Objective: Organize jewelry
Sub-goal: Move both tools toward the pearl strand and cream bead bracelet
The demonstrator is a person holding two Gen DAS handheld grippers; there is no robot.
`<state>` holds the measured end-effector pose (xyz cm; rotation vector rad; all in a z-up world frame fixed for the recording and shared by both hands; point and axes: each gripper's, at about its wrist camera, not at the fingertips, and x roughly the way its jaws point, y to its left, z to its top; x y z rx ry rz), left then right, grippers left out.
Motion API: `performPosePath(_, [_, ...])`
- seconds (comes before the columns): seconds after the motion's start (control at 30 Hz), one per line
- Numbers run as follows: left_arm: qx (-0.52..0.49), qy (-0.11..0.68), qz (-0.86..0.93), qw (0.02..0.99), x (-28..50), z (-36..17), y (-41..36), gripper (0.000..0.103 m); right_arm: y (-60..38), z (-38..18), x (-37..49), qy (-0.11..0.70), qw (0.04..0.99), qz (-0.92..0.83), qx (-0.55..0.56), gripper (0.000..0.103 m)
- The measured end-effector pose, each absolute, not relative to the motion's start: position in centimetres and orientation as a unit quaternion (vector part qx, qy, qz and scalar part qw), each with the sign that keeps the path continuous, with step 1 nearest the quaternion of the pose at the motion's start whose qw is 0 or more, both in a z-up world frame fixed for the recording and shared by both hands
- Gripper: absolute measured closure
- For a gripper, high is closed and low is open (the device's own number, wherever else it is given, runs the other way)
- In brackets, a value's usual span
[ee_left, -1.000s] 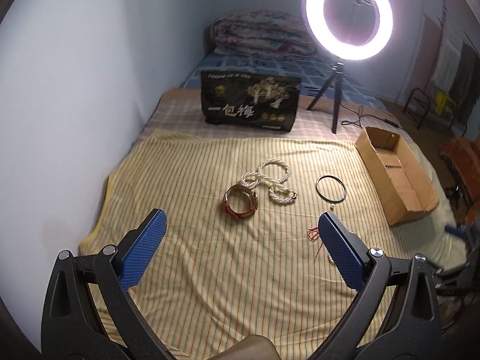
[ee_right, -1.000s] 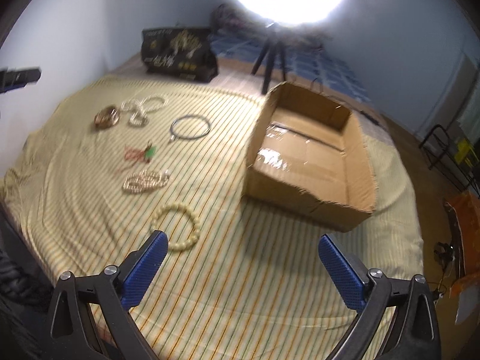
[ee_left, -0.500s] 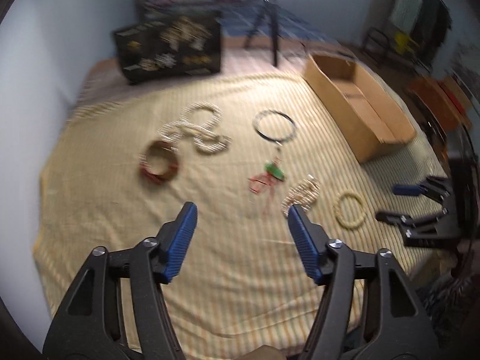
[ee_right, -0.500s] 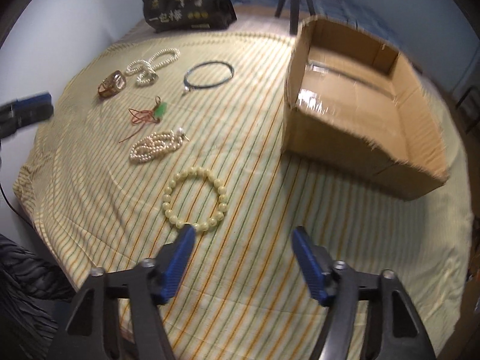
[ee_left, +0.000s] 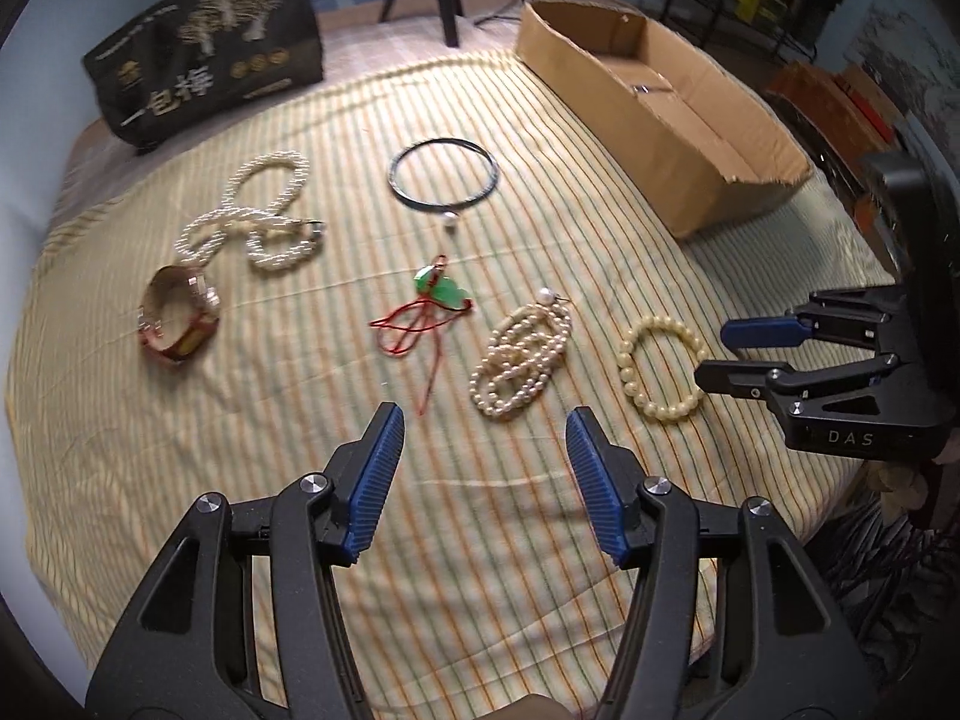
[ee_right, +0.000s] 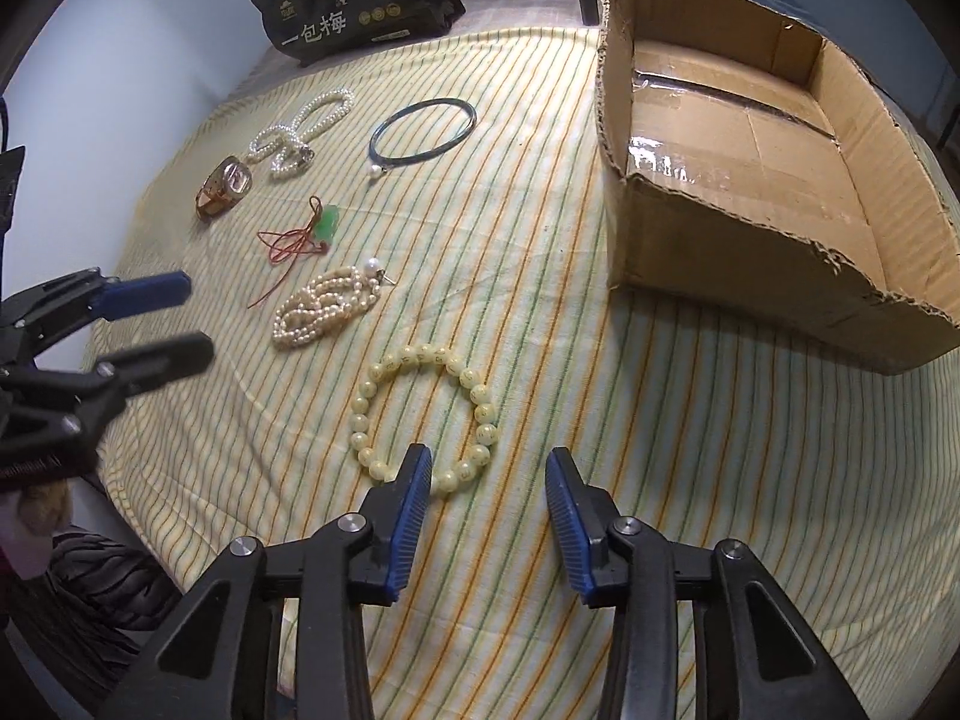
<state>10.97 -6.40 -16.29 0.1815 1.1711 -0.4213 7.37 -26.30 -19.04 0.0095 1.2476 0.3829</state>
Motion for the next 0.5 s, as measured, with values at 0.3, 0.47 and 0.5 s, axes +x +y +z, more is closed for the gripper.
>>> performPosePath(0.3, [0.106, 0.556, -0.218, 0.795, 12.5, -18.0, -8.6, 0.044, -26.1, -19.0, 8.0, 0.583, 0.793, 0.178, 0.009, 0.067])
performPosePath(0.47, [0.123, 0.560, -0.218, 0.790, 13.5, -19.2, -9.6, 0.044, -26.2, -19.0, 8.1, 0.584, 0.792, 0.179, 0.011, 0.068])
performPosePath(0.5, [0.124, 0.561, -0.216, 0.790, 13.8, -19.4, -9.6, 0.044, -26.2, -19.0, 8.2, 0.584, 0.791, 0.179, 0.012, 0.068])
